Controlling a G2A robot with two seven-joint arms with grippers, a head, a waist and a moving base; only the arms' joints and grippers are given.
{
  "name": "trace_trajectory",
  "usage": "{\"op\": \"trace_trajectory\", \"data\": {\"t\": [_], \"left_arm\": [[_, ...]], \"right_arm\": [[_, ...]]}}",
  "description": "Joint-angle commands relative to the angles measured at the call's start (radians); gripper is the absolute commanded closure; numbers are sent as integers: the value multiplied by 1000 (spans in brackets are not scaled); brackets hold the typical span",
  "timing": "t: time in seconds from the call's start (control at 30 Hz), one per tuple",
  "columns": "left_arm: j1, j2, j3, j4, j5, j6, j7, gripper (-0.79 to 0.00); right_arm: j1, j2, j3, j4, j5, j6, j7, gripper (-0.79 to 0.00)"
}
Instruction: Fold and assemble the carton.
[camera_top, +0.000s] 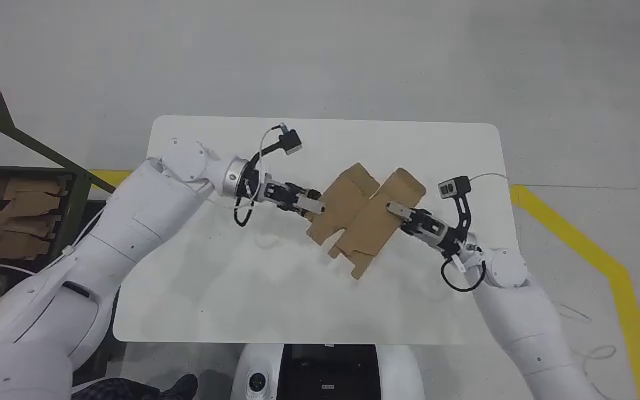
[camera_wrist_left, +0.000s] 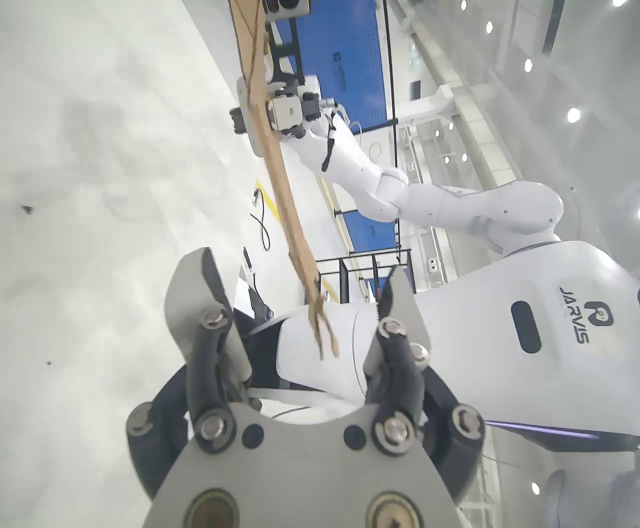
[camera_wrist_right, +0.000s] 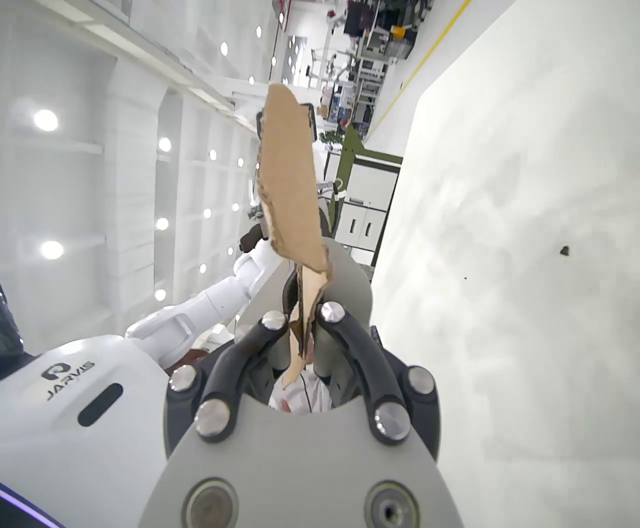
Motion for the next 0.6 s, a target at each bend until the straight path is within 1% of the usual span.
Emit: {"op": "trace_trajectory", "data": {"t": [0.0,0.07,0.23,0.3,0.4,0.57], "left_arm": [[19,7,-22,16,-25,-34,35,-785],[36,13,-41,29,-29,-63,64,-785],[70,19,-78,63,-28,-113,115,-785],[77,17,-88,71,-15,-112,146,-785],[91,11,-88,52,8,-97,183,-785],[108,-4,-74,4,69,-74,242,-785]], "right_arm": [[-18,3,25,-14,-29,16,-70,0],[-47,5,44,-48,-59,42,-161,0],[-137,7,73,-174,-151,100,-338,0],[-175,6,73,-227,-182,127,-398,0],[-225,2,59,-300,-224,166,-476,0],[-264,-8,24,-365,-238,211,-579,0]]}}
